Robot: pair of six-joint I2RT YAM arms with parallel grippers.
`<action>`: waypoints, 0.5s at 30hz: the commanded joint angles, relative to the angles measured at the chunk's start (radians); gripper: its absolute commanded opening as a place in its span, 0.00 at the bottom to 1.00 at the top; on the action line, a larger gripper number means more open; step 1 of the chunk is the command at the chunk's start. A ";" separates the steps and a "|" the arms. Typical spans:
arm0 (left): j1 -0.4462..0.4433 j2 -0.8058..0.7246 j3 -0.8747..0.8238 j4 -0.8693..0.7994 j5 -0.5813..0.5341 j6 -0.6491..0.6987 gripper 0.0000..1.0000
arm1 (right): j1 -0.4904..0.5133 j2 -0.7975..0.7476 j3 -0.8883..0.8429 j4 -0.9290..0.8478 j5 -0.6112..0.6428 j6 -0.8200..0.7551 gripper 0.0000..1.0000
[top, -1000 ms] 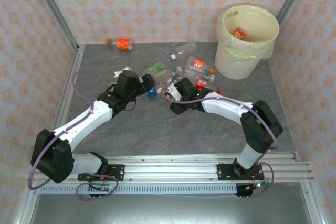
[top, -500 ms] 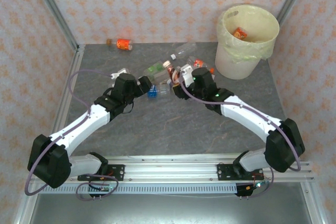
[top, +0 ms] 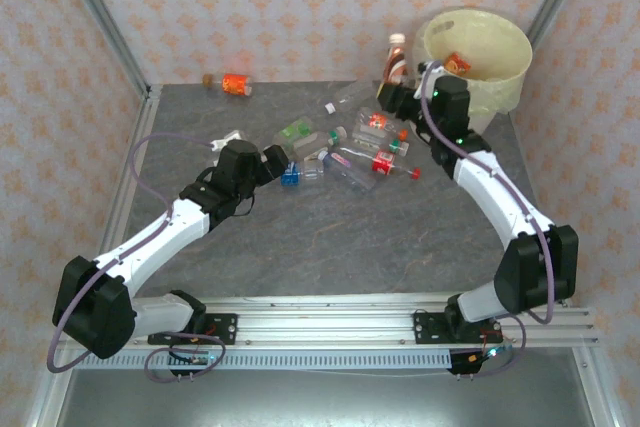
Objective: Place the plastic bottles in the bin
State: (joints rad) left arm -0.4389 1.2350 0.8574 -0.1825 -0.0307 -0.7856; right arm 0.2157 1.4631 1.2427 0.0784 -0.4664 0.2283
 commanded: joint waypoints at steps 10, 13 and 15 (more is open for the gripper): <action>-0.006 -0.001 -0.015 0.033 0.072 0.055 1.00 | -0.222 0.277 0.505 -0.258 -0.068 0.116 0.43; -0.007 -0.007 -0.001 -0.005 0.037 0.062 1.00 | -0.253 0.353 0.653 -0.397 -0.033 0.084 0.44; -0.008 -0.023 -0.012 -0.006 0.020 0.067 1.00 | -0.270 0.393 0.722 -0.469 -0.002 0.057 0.45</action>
State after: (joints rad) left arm -0.4389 1.2346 0.8551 -0.1753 0.0185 -0.7498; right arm -0.0360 1.8210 1.8797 -0.2317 -0.5079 0.3241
